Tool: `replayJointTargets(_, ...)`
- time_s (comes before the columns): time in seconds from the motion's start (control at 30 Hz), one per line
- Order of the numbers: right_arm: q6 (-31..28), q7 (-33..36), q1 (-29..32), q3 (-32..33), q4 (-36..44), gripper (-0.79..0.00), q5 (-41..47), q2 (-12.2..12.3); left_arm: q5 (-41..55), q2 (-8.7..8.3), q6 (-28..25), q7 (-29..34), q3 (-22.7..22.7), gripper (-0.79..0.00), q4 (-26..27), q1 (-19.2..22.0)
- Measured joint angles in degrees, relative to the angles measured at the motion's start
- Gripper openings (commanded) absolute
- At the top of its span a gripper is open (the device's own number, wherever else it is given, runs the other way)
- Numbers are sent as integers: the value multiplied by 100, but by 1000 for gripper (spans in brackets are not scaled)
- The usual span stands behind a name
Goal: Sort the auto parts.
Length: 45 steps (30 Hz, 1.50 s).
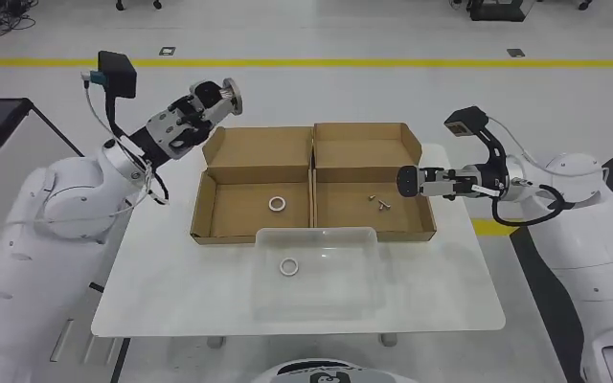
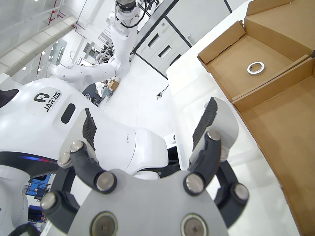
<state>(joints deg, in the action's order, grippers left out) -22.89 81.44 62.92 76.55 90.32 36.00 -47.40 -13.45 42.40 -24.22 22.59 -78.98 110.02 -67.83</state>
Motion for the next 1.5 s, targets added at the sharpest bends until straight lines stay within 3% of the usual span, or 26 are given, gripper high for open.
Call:
replayJointTargets(0.23,0,0,0,0,0,0,0,0,-502,-69,11,1117,-252,-785,95,-124)
replayJointTargets(0.4,0,0,0,0,0,0,0,0,-747,-59,-25,1425,-187,-785,-77,50)
replayJointTargets(0.87,0,0,0,0,0,0,0,0,-1646,79,-600,3090,954,-785,-1373,1583)
replayJointTargets(1.17,0,0,0,0,0,0,0,0,-1745,124,-887,3792,1429,-785,-1889,1740)
replayJointTargets(1.5,0,0,0,0,0,0,0,0,-1803,286,-1054,3850,2097,-785,-2126,1984)
